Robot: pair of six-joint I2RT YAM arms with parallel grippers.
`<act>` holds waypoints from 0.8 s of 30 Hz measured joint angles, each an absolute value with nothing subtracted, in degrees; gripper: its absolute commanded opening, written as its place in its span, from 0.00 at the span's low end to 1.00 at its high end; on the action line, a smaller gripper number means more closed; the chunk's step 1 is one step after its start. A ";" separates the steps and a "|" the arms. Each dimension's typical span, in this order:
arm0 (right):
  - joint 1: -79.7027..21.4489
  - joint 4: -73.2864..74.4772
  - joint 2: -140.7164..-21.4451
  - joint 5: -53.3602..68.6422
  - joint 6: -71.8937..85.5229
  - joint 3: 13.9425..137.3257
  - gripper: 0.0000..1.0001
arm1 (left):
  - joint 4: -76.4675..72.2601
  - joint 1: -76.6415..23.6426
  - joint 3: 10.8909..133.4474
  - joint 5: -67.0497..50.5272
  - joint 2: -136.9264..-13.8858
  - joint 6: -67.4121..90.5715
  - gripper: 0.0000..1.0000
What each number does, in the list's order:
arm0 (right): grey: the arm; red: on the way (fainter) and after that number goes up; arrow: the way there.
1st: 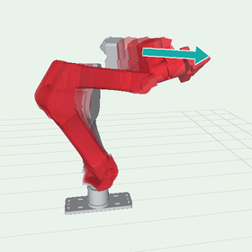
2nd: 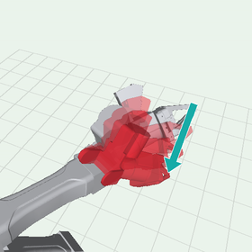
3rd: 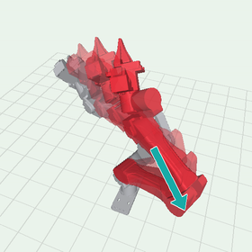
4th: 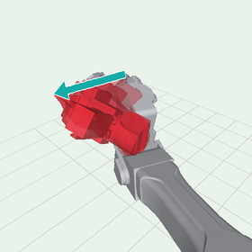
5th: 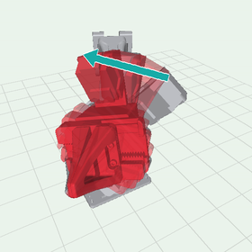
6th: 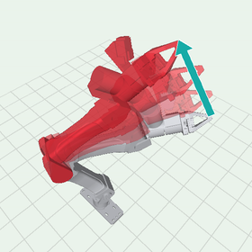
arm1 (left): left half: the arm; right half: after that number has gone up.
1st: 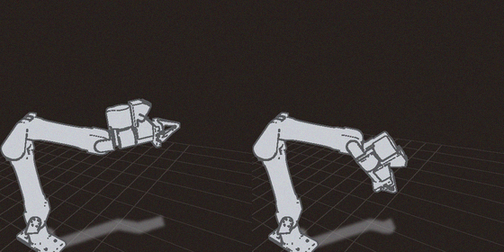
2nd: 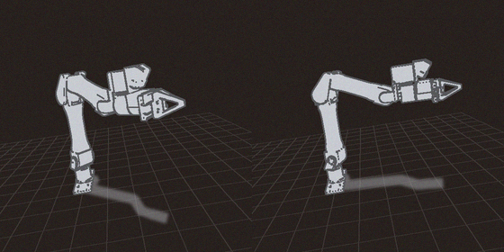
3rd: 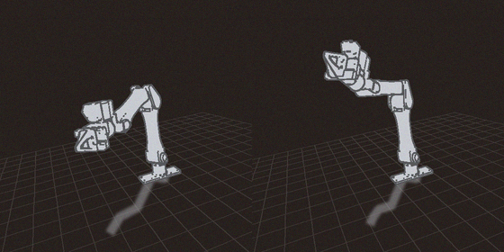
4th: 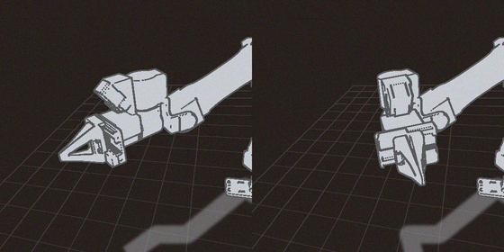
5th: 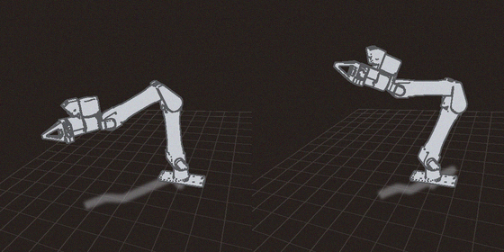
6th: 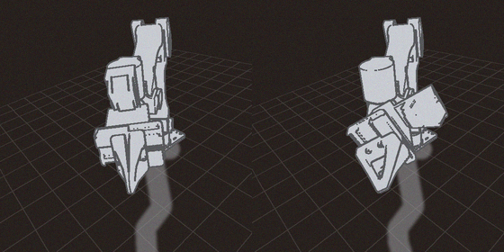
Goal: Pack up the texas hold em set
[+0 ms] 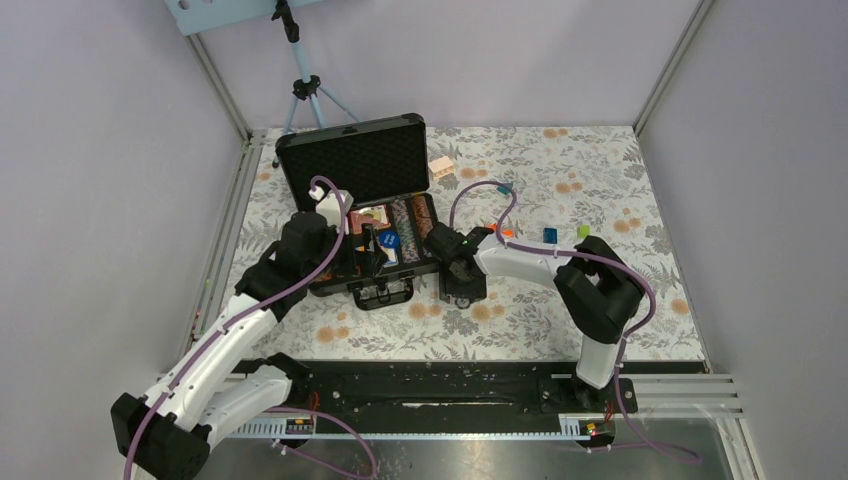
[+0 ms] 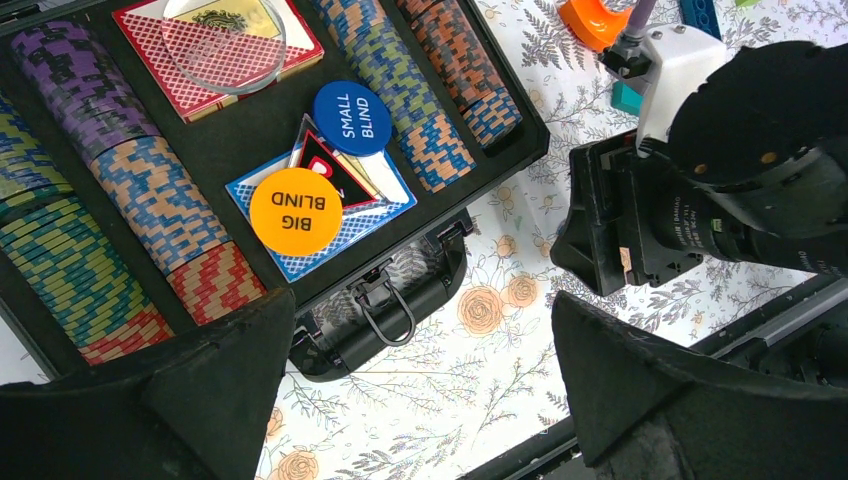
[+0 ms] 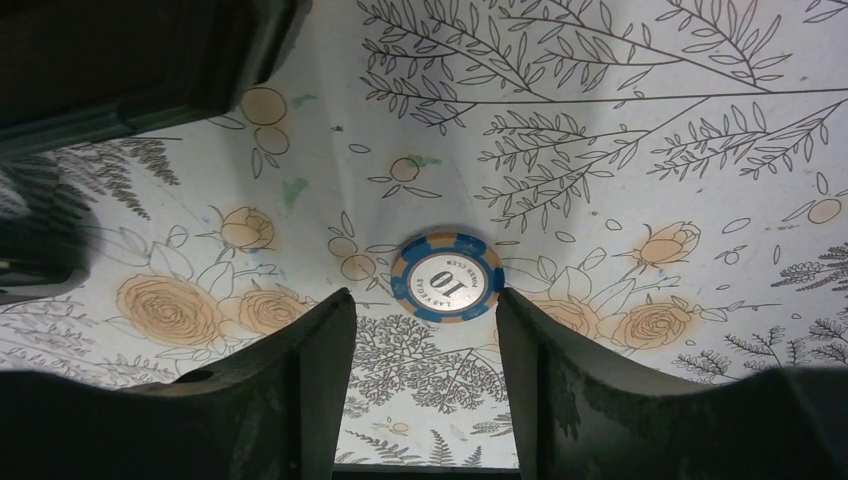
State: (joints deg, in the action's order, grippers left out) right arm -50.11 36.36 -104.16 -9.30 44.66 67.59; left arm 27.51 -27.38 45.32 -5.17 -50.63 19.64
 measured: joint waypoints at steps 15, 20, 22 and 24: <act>-50.09 36.51 -105.08 -9.56 44.75 66.32 0.49 | 27.51 -27.35 45.32 -5.80 -50.61 19.44 0.99; -50.09 36.49 -105.12 -9.56 44.40 66.32 0.45 | 27.51 -27.35 45.32 -5.85 -50.61 19.44 0.99; -50.11 36.40 -105.12 -9.58 44.34 66.24 0.44 | 27.51 -27.35 45.32 -5.87 -50.61 19.44 0.99; -50.11 36.21 -104.97 -9.61 44.23 66.04 0.44 | 27.51 -27.35 45.32 -5.98 -50.61 19.42 0.99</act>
